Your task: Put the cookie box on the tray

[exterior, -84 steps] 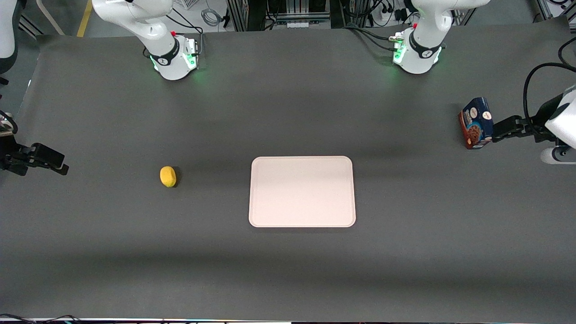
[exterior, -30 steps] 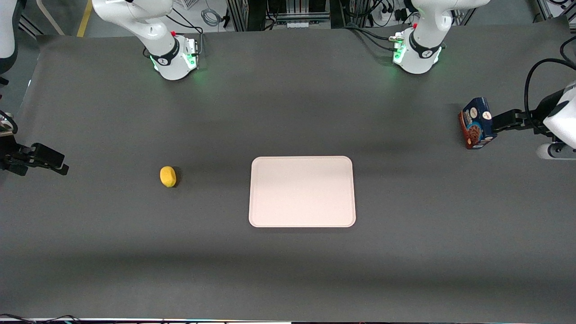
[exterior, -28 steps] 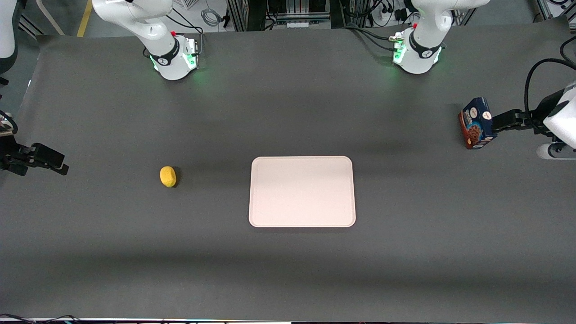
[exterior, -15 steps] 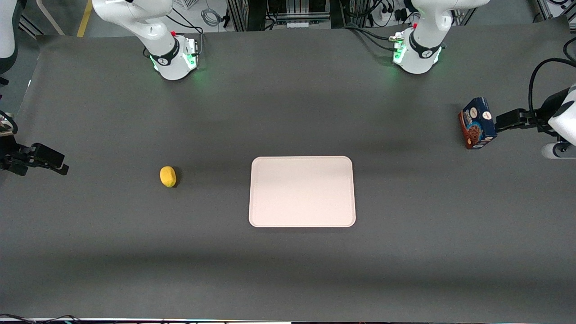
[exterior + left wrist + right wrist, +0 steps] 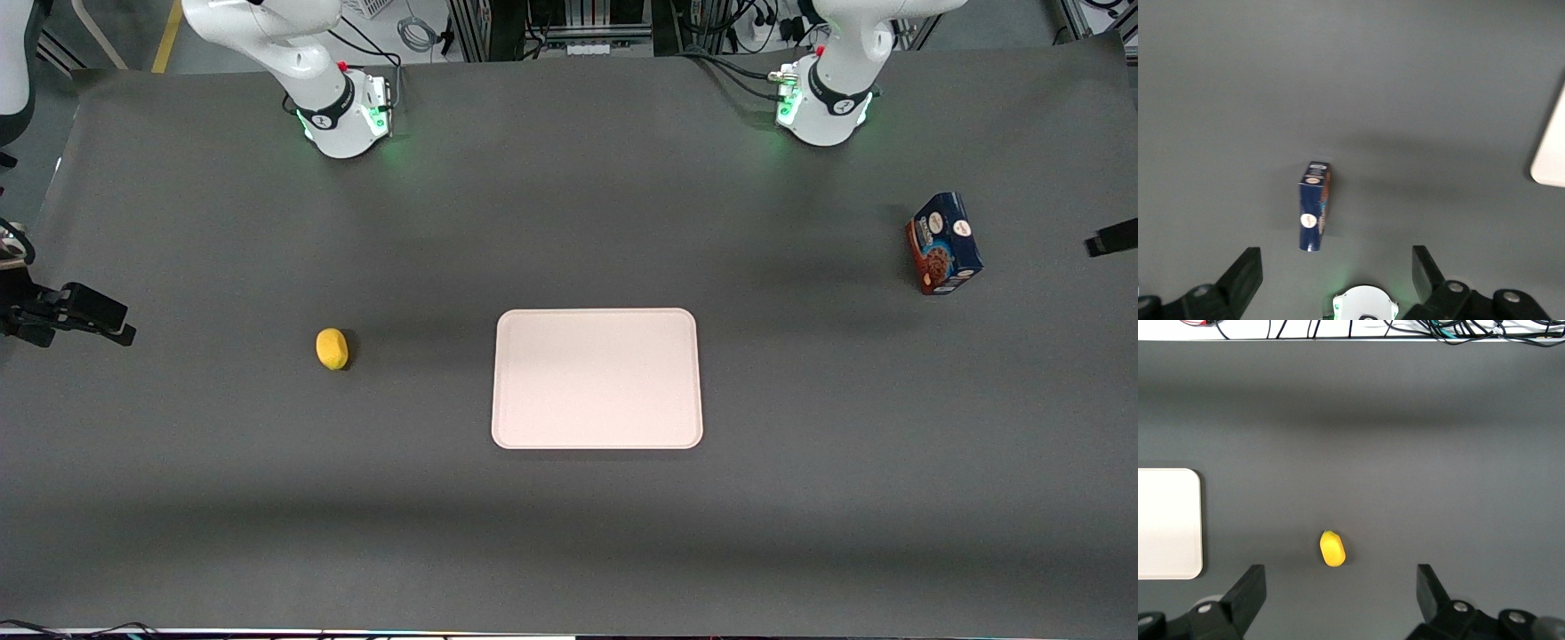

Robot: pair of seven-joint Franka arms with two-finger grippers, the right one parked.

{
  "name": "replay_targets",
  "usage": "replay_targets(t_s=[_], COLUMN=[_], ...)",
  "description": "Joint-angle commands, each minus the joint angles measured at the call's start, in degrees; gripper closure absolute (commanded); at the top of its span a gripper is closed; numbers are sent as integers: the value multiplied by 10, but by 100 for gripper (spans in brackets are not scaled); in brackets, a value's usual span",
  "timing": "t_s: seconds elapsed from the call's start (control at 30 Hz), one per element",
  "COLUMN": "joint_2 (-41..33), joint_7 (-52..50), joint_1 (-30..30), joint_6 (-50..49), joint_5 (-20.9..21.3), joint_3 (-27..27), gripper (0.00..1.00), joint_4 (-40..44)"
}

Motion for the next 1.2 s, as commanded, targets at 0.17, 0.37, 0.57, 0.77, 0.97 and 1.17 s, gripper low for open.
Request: replay_targets(t_s=[0.17, 0.37, 0.57, 0.77, 0.97, 1.17], joint_2=[-141, -142, -140, -160, -163, -166], joint_7=[39, 49, 75, 75, 76, 77], joint_1=[-6, -6, -7, -6, -6, -6], joint_6=[94, 96, 112, 167, 192, 252], joint_5=[25, 10, 10, 10, 10, 10], joint_3=[14, 14, 13, 14, 13, 13], gripper=[0, 0, 0, 0, 0, 0], joint_4=[-194, -217, -248, -323, -363, -420])
